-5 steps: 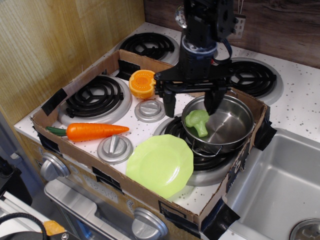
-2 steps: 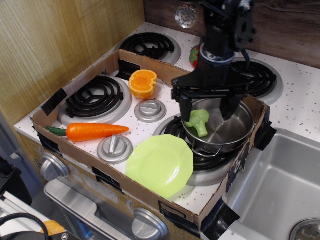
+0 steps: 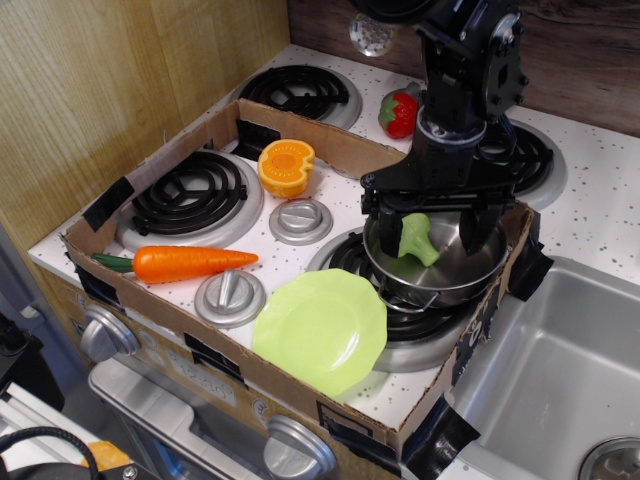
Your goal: Take broccoli out of pan
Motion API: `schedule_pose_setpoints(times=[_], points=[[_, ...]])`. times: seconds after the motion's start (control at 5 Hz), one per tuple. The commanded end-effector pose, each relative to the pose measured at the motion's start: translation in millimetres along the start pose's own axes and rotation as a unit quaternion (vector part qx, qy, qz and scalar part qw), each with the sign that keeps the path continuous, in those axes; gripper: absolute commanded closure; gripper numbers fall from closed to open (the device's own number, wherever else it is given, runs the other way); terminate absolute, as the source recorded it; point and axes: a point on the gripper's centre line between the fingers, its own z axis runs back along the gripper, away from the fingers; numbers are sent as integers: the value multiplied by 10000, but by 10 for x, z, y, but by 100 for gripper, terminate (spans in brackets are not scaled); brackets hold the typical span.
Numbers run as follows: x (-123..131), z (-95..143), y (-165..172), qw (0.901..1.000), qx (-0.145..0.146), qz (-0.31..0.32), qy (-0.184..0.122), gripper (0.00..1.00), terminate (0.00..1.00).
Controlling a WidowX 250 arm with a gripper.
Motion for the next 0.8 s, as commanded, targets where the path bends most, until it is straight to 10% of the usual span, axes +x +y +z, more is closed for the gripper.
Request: schedule_pose_setpoints(times=[0.0, 0.2, 0.4, 0.6], points=[[127, -48, 17, 9996, -189, -195, 11, 0, 0], [164, -81, 66, 9993, -218, -279, 109, 0, 0], [176, 3, 89, 9995, -79, -272, 111, 100, 0], [146, 163, 150, 9998, 129, -162, 11, 100, 0]])
